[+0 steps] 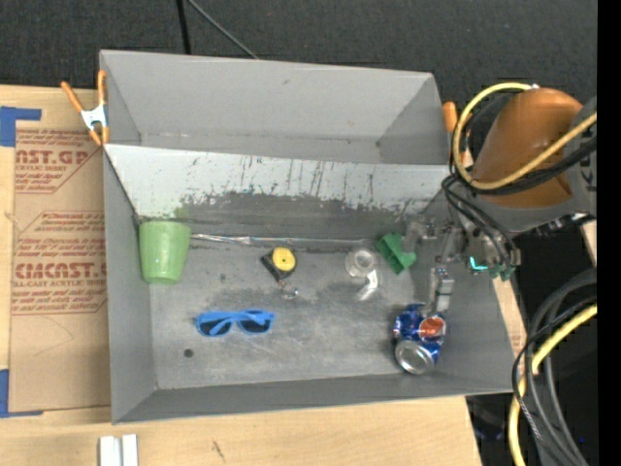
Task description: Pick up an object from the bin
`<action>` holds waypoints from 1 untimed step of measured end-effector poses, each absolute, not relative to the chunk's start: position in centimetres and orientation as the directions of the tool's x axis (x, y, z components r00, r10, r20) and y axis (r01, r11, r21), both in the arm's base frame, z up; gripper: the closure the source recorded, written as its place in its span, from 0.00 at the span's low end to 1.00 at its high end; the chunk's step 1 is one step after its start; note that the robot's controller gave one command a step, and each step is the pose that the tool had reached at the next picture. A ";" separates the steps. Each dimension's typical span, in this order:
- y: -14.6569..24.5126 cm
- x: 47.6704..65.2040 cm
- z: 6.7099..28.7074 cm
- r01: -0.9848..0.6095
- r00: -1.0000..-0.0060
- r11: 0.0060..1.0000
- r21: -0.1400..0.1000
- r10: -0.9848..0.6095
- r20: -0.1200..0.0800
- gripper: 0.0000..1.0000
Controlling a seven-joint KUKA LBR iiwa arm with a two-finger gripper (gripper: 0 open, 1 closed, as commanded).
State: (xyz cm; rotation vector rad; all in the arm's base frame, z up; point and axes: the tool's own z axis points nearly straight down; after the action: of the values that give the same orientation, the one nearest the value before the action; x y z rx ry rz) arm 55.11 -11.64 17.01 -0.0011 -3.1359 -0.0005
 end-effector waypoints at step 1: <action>-12.2 48.6 6.8 0.295 -0.955 0.955 0.001 0.295 0.005 0.00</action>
Offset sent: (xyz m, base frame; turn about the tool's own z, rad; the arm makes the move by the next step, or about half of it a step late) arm -0.0637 -0.0077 -0.1001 0.2986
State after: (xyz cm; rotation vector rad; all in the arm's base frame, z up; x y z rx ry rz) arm 48.58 -12.24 6.76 -0.4682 -3.1012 -0.0030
